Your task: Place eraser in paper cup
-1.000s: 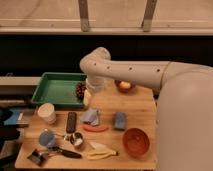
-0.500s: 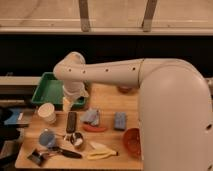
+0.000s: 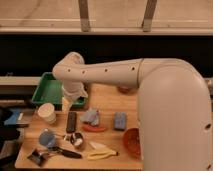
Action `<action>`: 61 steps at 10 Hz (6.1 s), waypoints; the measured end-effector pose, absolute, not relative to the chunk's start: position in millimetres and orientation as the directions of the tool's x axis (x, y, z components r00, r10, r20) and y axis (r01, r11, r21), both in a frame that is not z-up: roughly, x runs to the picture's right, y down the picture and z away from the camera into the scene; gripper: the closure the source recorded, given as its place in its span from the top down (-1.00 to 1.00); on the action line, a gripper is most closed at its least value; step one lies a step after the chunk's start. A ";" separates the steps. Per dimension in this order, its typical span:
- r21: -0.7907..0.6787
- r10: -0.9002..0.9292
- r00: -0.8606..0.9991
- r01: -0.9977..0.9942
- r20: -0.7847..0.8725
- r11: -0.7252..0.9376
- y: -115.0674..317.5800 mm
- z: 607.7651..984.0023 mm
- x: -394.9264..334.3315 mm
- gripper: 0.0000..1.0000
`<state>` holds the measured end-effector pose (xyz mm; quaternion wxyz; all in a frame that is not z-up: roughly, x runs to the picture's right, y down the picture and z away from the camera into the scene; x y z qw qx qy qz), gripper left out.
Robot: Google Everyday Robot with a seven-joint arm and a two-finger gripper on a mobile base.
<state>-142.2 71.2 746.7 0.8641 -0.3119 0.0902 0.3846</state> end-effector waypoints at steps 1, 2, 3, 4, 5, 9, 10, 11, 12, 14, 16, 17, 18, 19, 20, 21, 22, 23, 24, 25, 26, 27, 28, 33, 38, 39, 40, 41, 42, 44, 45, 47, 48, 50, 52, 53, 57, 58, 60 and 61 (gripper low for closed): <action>-0.490 0.583 0.706 -0.704 -0.402 0.514 77.3 751.1 -151.8 0.60; -0.510 0.543 0.729 -0.682 -0.417 0.524 91.9 758.0 -164.9 0.60; -0.521 0.517 0.744 -0.667 -0.424 0.533 102.9 760.1 -175.0 0.60; -0.526 0.491 0.753 -0.658 -0.438 0.539 112.8 762.5 -180.6 0.60; -0.526 0.464 0.756 -0.655 -0.463 0.543 122.6 767.0 -184.2 0.60; -0.524 0.410 0.753 -0.655 -0.516 0.544 147.5 779.3 -194.4 0.60; -0.522 0.406 0.747 -0.661 -0.527 0.539 152.2 784.5 -195.9 0.60; -0.513 0.410 0.731 -0.678 -0.546 0.526 156.6 792.6 -197.1 0.60; -0.499 0.422 0.710 -0.700 -0.564 0.512 159.0 798.7 -197.1 0.60; -0.465 0.449 0.666 -0.742 -0.596 0.483 159.6 809.6 -194.8 0.60; -0.435 0.460 0.628 -0.773 -0.628 0.461 160.6 821.8 -191.3 0.60; -0.427 0.458 0.614 -0.783 -0.643 0.452 162.1 828.2 -189.7 0.60; -0.419 0.451 0.600 -0.794 -0.661 0.441 165.0 836.4 -188.1 0.60; -0.417 0.440 0.591 -0.799 -0.676 0.434 167.8 842.8 -188.4 0.60; -0.417 0.429 0.587 -0.801 -0.687 0.429 170.2 846.3 -189.5 0.60; -0.423 0.402 0.583 -0.802 -0.706 0.421 175.7 852.7 -191.9 0.60; -0.427 0.388 0.581 -0.803 -0.715 0.417 178.2 856.3 -191.2 0.60; -0.434 0.369 0.581 -0.803 -0.726 0.410 180.7 860.7 -189.9 0.60; -0.440 0.348 0.583 -0.799 -0.734 0.409 184.0 864.4 -189.7 0.53; -0.447 0.329 0.587 -0.794 -0.739 0.413 186.1 864.9 -190.9 0.36; -0.454 0.318 0.592 -0.790 -0.741 0.412 187.8 865.5 -193.2 0.15; -0.456 0.316 0.593 -0.789 -0.741 0.411 188.2 866.3 -193.3 -0.03; -0.455 0.317 0.593 -0.789 -0.740 0.413 187.5 866.7 -192.9 -0.19; -0.449 0.319 0.591 -0.789 -0.741 0.419 177.4 862.4 -190.8 -1.00; -0.455 0.379 0.602 -0.790 -0.703 0.411 166.4 849.6 -190.6 -1.00; -0.453 0.413 0.603 -0.792 -0.683 0.409 155.1 839.0 -186.9 -1.00; -0.459 0.445 0.610 -0.790 -0.655 0.408 143.8 827.5 -188.4 -1.00; -0.468 0.491 0.617 -0.787 -0.616 0.402 127.5 812.2 -188.2 -1.00; -0.474 0.516 0.618 -0.786 -0.593 0.396 118.1 804.0 -185.8 -1.00; -0.497 0.583 0.626 -0.775 -0.518 0.390 90.3 783.5 -186.3 -1.00; -0.504 0.611 0.628 -0.769 -0.482 0.394 75.8 773.7 -187.8 -1.00; -0.509 0.660 0.633 -0.755 -0.405 0.413 45.4 753.8 -193.2 -1.00; -0.512 0.677 0.640 -0.744 -0.363 0.428 30.6 744.5 -200.1 -1.00; -0.520 0.690 0.663 -0.715 -0.291 0.468 9.2 735.9 -222.4 -1.00; -0.533 0.678 0.706 -0.662 -0.207 0.527 -5.1 729.4 -258.1 -1.00; -0.538 0.669 0.722 -0.641 -0.178 0.548 -7.5 726.8 -271.5 -1.00; -0.575 0.621 0.782 -0.529 -0.046 0.624 -4.5 709.7 -327.4 -1.00; -0.585 0.616 0.787 -0.511 -0.024 0.630 -0.4 707.5 -335.6 -1.00; -0.601 0.616 0.788 -0.490 0.004 0.632 6.0 708.9 -344.6 -1.00; -0.607 0.616 0.787 -0.481 0.018 0.632 9.6 712.0 -348.7 -1.00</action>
